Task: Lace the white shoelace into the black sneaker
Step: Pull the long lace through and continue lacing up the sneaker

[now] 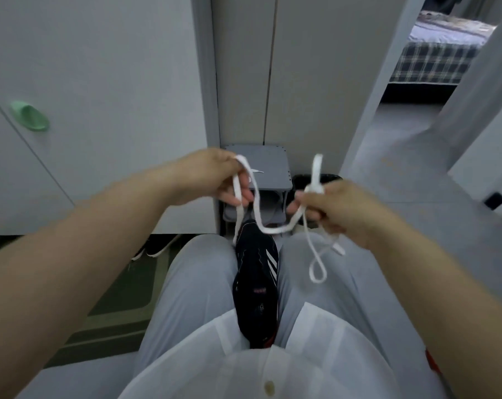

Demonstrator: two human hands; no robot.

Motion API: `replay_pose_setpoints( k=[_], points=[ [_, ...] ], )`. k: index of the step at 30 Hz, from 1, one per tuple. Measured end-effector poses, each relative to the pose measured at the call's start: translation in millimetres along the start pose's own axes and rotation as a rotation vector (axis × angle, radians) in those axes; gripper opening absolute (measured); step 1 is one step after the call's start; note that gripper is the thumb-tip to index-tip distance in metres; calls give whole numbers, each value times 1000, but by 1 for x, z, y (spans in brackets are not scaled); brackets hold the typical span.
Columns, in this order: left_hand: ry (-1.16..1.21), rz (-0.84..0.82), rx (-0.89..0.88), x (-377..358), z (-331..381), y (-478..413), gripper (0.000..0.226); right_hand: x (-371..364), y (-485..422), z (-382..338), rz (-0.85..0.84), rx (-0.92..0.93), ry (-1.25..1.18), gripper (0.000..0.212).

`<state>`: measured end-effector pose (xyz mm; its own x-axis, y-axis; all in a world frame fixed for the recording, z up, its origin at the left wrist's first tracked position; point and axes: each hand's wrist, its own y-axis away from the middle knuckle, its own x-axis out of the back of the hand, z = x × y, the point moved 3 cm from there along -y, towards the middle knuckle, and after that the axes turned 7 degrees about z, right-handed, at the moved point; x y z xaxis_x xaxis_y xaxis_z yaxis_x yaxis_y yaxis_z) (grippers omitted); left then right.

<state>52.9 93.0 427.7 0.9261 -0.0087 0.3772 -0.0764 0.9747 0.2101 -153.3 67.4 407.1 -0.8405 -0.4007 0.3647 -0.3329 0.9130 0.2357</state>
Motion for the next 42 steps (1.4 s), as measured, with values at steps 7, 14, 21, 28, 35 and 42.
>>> replay_pose_setpoints(
  k=[7, 14, 21, 28, 35, 42],
  points=[
    [251, -29, 38, -9, 65, 12, 35, -25, 7, 53, -98, -169, -190, 29],
    [723, -153, 96, -24, 90, 7, 33, -48, 19, 22, -400, 114, -474, 37],
    [659, 79, -156, -9, 97, -6, 14, -41, 14, -20, -189, 278, -326, 23],
    [110, 36, -136, -31, -36, -19, 59, 0, 11, -49, -135, 275, -842, 21],
    [-512, -261, -108, -67, -122, 8, 27, 16, 1, -51, 16, 183, -880, 20],
    [78, -11, 14, -18, -47, 29, 38, -2, -8, 6, 78, -230, -892, 20]
  ],
)
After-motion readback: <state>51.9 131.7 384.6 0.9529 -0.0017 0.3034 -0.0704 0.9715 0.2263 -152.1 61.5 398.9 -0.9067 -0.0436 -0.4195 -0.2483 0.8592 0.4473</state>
